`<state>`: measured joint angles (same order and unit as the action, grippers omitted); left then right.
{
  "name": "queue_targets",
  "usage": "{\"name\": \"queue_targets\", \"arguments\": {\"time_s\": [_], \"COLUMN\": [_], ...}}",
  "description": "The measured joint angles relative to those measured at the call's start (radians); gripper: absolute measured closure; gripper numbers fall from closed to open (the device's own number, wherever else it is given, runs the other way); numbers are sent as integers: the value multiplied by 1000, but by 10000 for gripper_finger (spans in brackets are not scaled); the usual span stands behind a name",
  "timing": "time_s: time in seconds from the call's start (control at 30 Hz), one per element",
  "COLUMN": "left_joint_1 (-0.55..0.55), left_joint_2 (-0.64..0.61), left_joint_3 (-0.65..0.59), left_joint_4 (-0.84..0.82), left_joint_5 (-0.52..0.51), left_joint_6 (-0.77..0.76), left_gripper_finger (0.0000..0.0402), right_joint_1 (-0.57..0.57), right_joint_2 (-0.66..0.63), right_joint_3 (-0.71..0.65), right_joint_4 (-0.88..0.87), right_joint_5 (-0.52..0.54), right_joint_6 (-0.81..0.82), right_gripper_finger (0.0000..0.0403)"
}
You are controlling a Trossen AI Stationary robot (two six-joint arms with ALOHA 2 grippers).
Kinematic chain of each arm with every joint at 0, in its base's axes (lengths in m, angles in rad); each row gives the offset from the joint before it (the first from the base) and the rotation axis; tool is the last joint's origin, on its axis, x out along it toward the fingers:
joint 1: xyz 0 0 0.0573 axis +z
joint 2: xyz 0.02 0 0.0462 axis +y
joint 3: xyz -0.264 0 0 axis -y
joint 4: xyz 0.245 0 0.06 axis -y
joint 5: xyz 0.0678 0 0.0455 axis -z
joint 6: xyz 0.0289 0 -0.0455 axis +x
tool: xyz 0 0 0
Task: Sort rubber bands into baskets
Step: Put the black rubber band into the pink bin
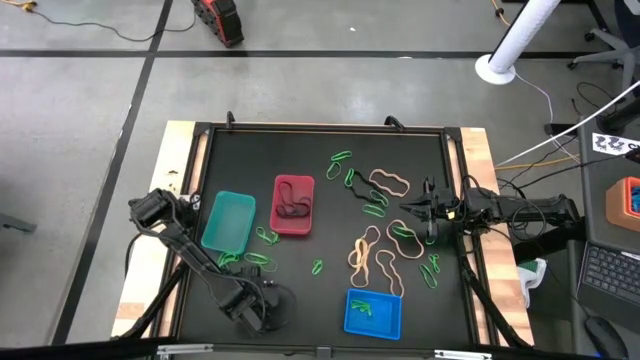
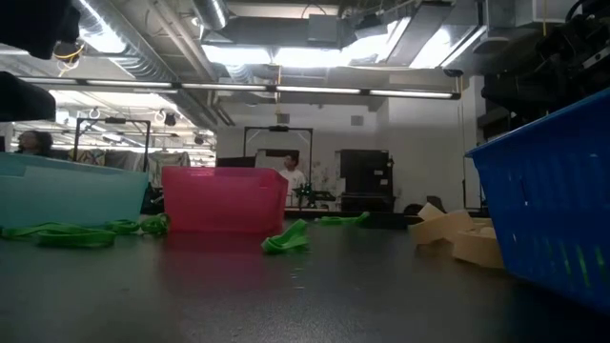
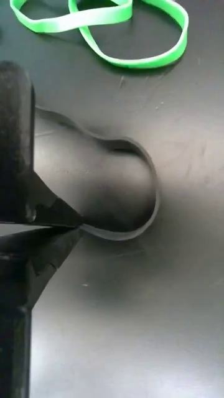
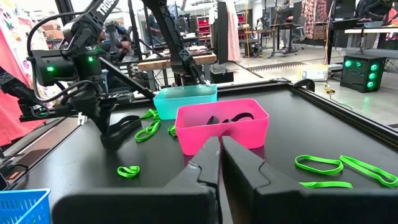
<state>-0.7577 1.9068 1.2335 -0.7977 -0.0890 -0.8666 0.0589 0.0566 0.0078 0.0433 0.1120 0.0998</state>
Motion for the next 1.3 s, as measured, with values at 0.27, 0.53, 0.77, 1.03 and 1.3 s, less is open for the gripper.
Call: {"name": "queue_targets", "arguments": {"time_s": [0.27, 0.53, 0.77, 1.03, 1.3], "left_joint_1": [32, 87, 148, 222, 297], "left_joint_2": [-6, -7, -8, -12, -91], "left_joint_3": [49, 165, 281, 415, 449], "left_joint_4": [4, -2, -7, -89, -221], "left_joint_5": [-1, -49, -195, -356, -513], "left_joint_6": [-26, 99, 283, 503, 579], "left_gripper_finger": [399, 401, 401, 401, 401], "right_joint_1": [0, 0, 0, 0, 0], "right_joint_2": [0, 0, 0, 0, 0], "right_joint_3": [0, 0, 0, 0, 0], "right_joint_4": [0, 0, 0, 0, 0], "right_joint_5": [0, 0, 0, 0, 0], "right_joint_6": [0, 0, 0, 0, 0], "right_gripper_finger": [384, 384, 384, 384, 384]}}
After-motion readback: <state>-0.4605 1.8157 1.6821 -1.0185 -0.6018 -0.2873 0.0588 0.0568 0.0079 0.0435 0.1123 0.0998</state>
